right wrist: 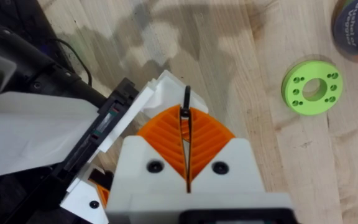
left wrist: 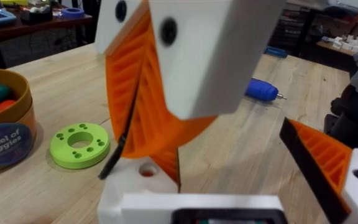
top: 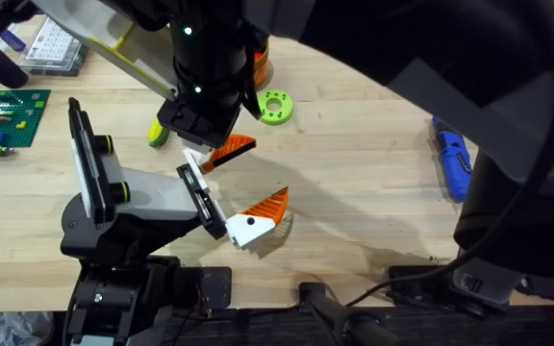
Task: Pick up the gripper from the table and insert it into the empty holder that is missing its gripper. Then pick up a screw, insert it into the mounting hole, and use the screwdriver to tighten it. Finally, clean up the table by picking up the vegetable and placing it into the bucket.
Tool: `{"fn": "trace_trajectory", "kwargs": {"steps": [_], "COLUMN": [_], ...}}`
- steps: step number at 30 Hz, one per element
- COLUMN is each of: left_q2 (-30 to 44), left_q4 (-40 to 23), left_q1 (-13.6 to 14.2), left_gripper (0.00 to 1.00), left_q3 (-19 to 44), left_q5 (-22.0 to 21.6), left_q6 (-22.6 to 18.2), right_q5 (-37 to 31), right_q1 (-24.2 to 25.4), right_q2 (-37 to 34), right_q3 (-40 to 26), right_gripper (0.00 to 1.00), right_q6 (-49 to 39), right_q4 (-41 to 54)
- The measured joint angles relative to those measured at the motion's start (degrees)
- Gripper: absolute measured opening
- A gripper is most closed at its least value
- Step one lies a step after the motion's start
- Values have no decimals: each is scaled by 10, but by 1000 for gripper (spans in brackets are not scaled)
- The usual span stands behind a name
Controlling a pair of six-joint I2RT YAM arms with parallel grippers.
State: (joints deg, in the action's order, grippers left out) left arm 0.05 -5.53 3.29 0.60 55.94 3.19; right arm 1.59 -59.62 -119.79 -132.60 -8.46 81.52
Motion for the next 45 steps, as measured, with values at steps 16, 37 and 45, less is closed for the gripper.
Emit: {"fn": "trace_trajectory", "kwargs": {"steps": [16,37,45], "left_q2": [0,0,0], "left_q4": [1,1,1], "left_q1": [0,0,0], "left_gripper": [991,991,991], "left_q3": [0,0,0], "left_q5": [0,0,0], "left_q6": [1,1,1], "right_q5": [-5,-20,-20], "right_q1": [1,-1,-26], "right_q2": [0,0,0], "right_q3": [-9,-90,-90], "right_gripper": [9,9,9], "right_q6": [0,8,13], "right_q4": [-8,101,103]}}
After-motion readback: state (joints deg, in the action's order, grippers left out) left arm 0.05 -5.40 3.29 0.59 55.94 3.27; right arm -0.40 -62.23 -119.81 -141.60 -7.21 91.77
